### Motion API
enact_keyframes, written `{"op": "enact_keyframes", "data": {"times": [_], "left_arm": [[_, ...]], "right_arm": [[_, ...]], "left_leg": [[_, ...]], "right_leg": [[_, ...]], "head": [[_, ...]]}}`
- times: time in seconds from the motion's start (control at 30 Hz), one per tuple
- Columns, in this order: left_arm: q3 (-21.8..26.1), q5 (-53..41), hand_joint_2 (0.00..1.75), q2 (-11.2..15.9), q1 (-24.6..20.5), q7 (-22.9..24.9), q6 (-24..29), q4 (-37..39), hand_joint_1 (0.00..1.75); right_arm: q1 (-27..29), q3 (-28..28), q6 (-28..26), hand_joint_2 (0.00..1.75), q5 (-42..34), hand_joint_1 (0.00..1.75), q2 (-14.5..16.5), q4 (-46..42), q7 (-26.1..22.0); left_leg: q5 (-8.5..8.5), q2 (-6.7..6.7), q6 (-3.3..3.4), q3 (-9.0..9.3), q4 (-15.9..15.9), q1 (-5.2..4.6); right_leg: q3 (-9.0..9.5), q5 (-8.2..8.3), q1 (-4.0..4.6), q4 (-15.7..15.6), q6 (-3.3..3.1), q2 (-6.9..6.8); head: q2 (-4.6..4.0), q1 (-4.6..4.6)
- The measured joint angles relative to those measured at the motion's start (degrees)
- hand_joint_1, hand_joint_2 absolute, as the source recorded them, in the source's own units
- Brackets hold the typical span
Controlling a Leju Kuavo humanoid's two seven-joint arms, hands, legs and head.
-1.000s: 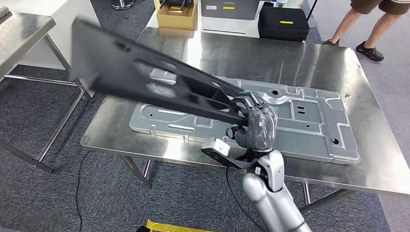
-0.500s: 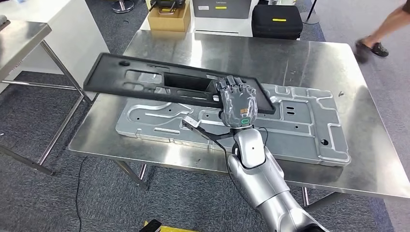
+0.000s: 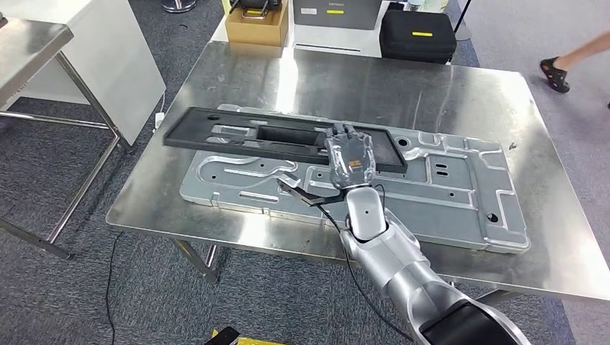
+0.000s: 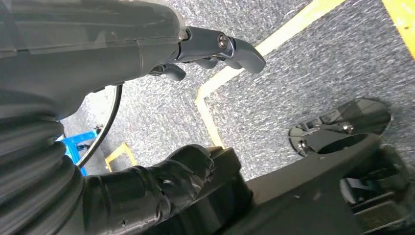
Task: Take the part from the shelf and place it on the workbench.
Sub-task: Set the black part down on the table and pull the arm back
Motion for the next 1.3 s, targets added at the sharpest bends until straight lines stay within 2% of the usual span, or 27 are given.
{"op": "enact_keyframes", "data": {"times": [0.03, 0.07, 0.13, 0.17, 0.2, 0.27, 0.33, 0.4, 0.47, 0.5, 0.53, 0.57, 0.63, 0.67, 0.7, 0.73, 0.8, 0.87, 0.9, 1.0, 1.03, 1.07, 1.1, 1.13, 1.2, 1.23, 1.3], "left_arm": [[0.0, 0.0, 1.75, 0.0, 0.1, 0.0, 0.0, 0.0, 0.00], [0.0, 0.0, 1.75, 0.0, 0.1, 0.0, 0.0, 0.0, 0.00], [0.0, 0.0, 1.75, 0.0, 0.2, -0.1, -0.1, 0.0, 0.00], [0.0, 0.0, 1.75, 0.0, 0.2, -0.3, -0.1, 0.0, 0.00], [0.0, 0.0, 1.75, 0.0, 0.2, -0.5, -0.1, 0.0, 0.00], [0.0, 0.0, 1.75, 0.0, 0.3, -1.4, -0.1, 0.0, 0.00], [0.0, 0.0, 1.75, 0.0, 0.4, -2.7, -0.2, 0.0, 0.00], [0.0, -0.2, 1.75, 0.0, 0.5, -3.8, -0.3, 0.0, 0.00], [-0.1, -0.5, 1.75, 0.0, 0.6, -4.3, -0.1, 0.0, 0.00], [-0.1, -0.6, 1.75, 0.0, 0.6, -4.3, 0.1, 0.0, 0.00], [-0.2, -0.6, 1.75, 0.0, 0.6, -4.3, 0.3, 0.0, 0.00], [-0.2, -0.6, 1.31, 0.0, 0.6, -4.3, 0.4, 0.0, 0.00], [-0.2, -0.6, 0.44, 0.0, 0.6, -4.2, 0.5, 0.0, 0.00], [-0.2, -0.5, 0.00, 0.0, 0.6, -4.1, 0.5, 0.0, 0.00], [-0.2, -0.5, 0.00, 0.1, 0.6, -4.1, 0.6, 0.0, 0.00], [-0.2, -0.5, 0.00, 0.1, 0.6, -4.1, 0.7, 0.0, 0.00], [-0.2, -0.3, 0.00, 0.2, 0.6, -4.1, 0.8, 0.0, 0.00], [-0.2, -0.1, 0.00, 0.2, 0.6, -4.1, 0.9, 0.0, 0.00], [-0.2, 0.0, 0.00, 0.2, 0.6, -4.1, 0.9, 0.0, 0.00], [-0.2, 0.1, 0.00, 0.2, 0.6, -4.1, 0.8, 0.0, 0.00], [-0.2, 0.1, 0.00, 0.2, 0.7, -4.1, 0.8, 0.0, 0.00], [-0.2, 0.3, 0.00, 0.3, 0.8, -4.1, 0.8, 0.0, 0.00], [-0.2, 0.4, 0.00, 0.3, 0.8, -4.1, 0.8, 0.0, 0.00], [-0.2, 0.5, 0.00, 0.2, 0.8, -4.1, 0.8, 0.0, 0.00], [-0.1, 0.6, 0.00, 0.2, 0.8, -4.1, 0.9, 0.0, 0.00], [-0.1, 0.6, 0.00, 0.2, 0.8, -4.1, 0.9, 0.0, 0.00], [-0.1, 0.7, 0.00, 0.2, 0.8, -4.1, 0.9, 0.0, 0.00]], "right_arm": [[-0.3, 0.1, 0.0, 1.75, 0.0, 1.71, -0.2, 1.3, 0.3], [-0.5, 0.1, 0.0, 1.75, 0.0, 1.71, -0.5, 2.5, 0.5], [-1.1, 0.1, 0.2, 1.75, 0.0, 1.71, -0.8, 4.7, 0.7], [-1.5, 0.1, 0.5, 1.75, 0.0, 1.71, -1.0, 5.7, 0.9], [-1.9, -0.1, 1.1, 1.75, 0.0, 1.71, -1.2, 6.7, 1.1], [-2.2, -0.6, 2.9, 1.75, -0.1, 1.71, -1.8, 8.5, 1.7], [-2.3, -1.2, 5.3, 0.87, -0.2, 0.86, -2.6, 9.9, 2.1], [-2.4, -2.0, 7.4, 0.00, -0.3, 0.00, -3.1, 10.8, 2.1], [-2.3, -2.8, 8.7, 0.00, -0.5, 0.00, -3.3, 11.6, 1.6], [-2.3, -3.2, 9.2, 0.00, -0.6, 0.00, -3.4, 12.0, 1.3], [-2.1, -3.5, 9.6, 0.00, -0.7, 0.00, -3.4, 12.3, 1.1], [-2.1, -3.8, 9.8, 0.00, -0.8, 0.00, -3.4, 12.6, 1.0], [-2.2, -4.4, 10.1, 0.00, -0.9, 0.00, -3.4, 12.9, 0.7], [-2.3, -4.6, 10.3, 0.00, -0.9, 0.00, -3.4, 12.9, 0.6], [-2.5, -4.9, 10.4, 0.00, -1.0, 0.00, -3.4, 13.0, 0.6], [-2.6, -5.1, 10.5, 0.00, -1.1, 0.00, -3.4, 13.1, 0.5], [-2.8, -5.6, 10.7, 0.00, -1.5, 0.00, -3.5, 13.3, 0.4], [-2.9, -6.0, 11.0, 0.00, -1.8, 0.00, -3.5, 13.4, 0.3], [-2.9, -6.2, 11.1, 0.00, -2.0, 0.00, -3.6, 13.4, 0.2], [-2.8, -6.8, 11.4, 0.00, -2.3, 0.00, -3.8, 13.7, 0.1], [-2.6, -7.0, 11.4, 0.00, -2.3, 0.00, -3.8, 13.8, 0.0], [-2.5, -7.1, 11.5, 0.00, -2.4, 0.00, -3.8, 13.9, 0.0], [-2.5, -7.3, 11.5, 0.00, -2.5, 0.00, -3.8, 14.0, 0.0], [-2.6, -7.5, 11.5, 0.00, -2.6, 0.00, -3.8, 14.0, -0.1], [-2.8, -7.8, 11.5, 0.00, -2.8, 0.00, -3.8, 14.1, -0.1], [-2.8, -7.9, 11.5, 0.00, -2.8, 0.00, -3.8, 14.1, -0.1], [-2.8, -8.0, 11.5, 0.00, -2.8, 0.00, -3.8, 14.1, -0.1]], "left_leg": [[-0.09, -0.04, 0.01, 0.10, 0.0, 0.02], [-0.19, -0.07, -0.03, 0.24, 0.0, 0.04], [-0.53, -0.11, -0.38, 0.49, 0.1, 0.02], [-0.70, -0.10, -0.62, 0.51, 0.3, -0.08], [-0.79, -0.09, -0.90, 0.51, 0.3, -0.20], [-0.79, -0.08, -1.44, 0.55, 0.1, -0.31], [-1.15, -0.08, -2.03, 0.57, 0.2, -0.18], [-3.27, -0.09, -2.34, -0.79, 3.5, -0.05], [-6.62, -0.08, -2.41, -4.18, 10.8, -0.01], [-7.68, -0.09, -2.43, -5.86, 14.2, -0.02], [-7.71, -0.08, -2.42, -6.80, 15.8, -0.02], [-6.68, -0.08, -2.34, -6.70, 15.3, -0.02], [-2.64, -0.08, -1.90, -3.78, 8.8, -0.06], [-1.15, -0.08, -1.62, -2.00, 5.1, -0.17], [-0.29, -0.07, -1.39, -0.71, 2.4, -0.28], [-0.17, -0.07, -1.23, -0.11, 1.0, -0.42], [-0.26, -0.08, -0.94, 0.20, 0.2, -0.51], [0.19, 0.04, -0.38, 0.57, -0.6, -0.27], [0.41, 0.11, -0.11, 0.72, -0.9, -0.12], [0.58, 0.22, 0.17, 0.77, -1.1, -0.05], [0.56, 0.22, 0.14, 0.76, -1.0, -0.03], [0.50, 0.20, 0.07, 0.75, -0.9, 0.01], [0.40, 0.15, -0.07, 0.76, -0.8, 0.07], [0.25, 0.12, -0.28, 0.77, -0.6, 0.14], [-0.01, 0.07, -0.91, 0.62, -0.2, 0.08], [-0.03, 0.06, -1.25, 0.53, -0.1, 0.00], [0.18, 0.03, -1.95, 0.46, -0.3, -0.02]], "right_leg": [[-0.53, 0.72, -0.21, 0.4, 0.10, -0.01], [-0.13, 2.25, -0.39, -1.1, 0.16, -0.03], [3.03, 6.37, -0.54, -8.4, 0.14, -0.20], [4.56, 7.53, -0.45, -11.8, 0.05, -0.30], [5.66, 8.14, -0.34, -14.2, -0.11, -0.35], [6.13, 7.79, -0.02, -15.2, -0.62, -0.32], [6.37, 7.85, -0.12, -15.6, -1.36, -0.31], [6.76, 8.00, -0.33, -16.0, -2.23, -0.29], [7.03, 7.89, -0.14, -16.1, -2.82, -0.21], [7.15, 7.81, 0.00, -16.1, -2.96, -0.17], [7.27, 7.74, 0.12, -16.1, -3.04, -0.12], [7.39, 7.66, 0.20, -16.0, -3.06, -0.06], [7.68, 7.43, 0.30, -15.9, -2.95, 0.15], [7.71, 7.30, 0.46, -15.7, -2.80, 0.26], [7.66, 7.24, 0.54, -15.6, -2.58, 0.37], [7.57, 7.24, 0.58, -15.6, -2.33, 0.46], [7.54, 7.38, 0.56, -15.7, -1.71, 0.54], [7.22, 6.60, 0.53, -14.8, -1.06, 0.46], [6.38, 5.38, 0.47, -13.0, -0.72, 0.39], [1.78, 0.67, -0.10, -3.1, 0.16, 0.23], [0.86, 0.31, -0.35, -1.1, 0.37, 0.18], [0.91, 1.00, -0.61, -1.1, 0.54, 0.11], [2.05, 2.60, -0.85, -3.4, 0.68, 0.02], [3.94, 4.50, -1.04, -7.2, 0.75, -0.08], [7.14, 6.65, -0.98, -13.6, 0.57, -0.13], [7.78, 6.86, -0.81, -15.1, 0.30, -0.10], [7.73, 6.90, -0.50, -15.4, -0.53, -0.02]], "head": [[0.00, 0.01], [0.00, 0.01], [0.00, 0.01], [0.00, 0.00], [0.00, -0.04], [0.00, -0.10], [0.00, -0.10], [0.00, -0.16], [0.00, -0.22], [0.00, -0.21], [0.00, -0.21], [0.00, -0.20], [0.00, -0.20], [0.00, -0.20], [0.00, -0.20], [0.00, -0.19], [0.00, -0.17], [0.00, -0.12], [0.00, -0.09], [0.00, -0.04], [0.00, -0.03], [0.00, -0.03], [0.00, -0.03], [0.00, -0.02], [0.00, -0.05], [0.00, -0.08], [0.00, -0.14]]}}
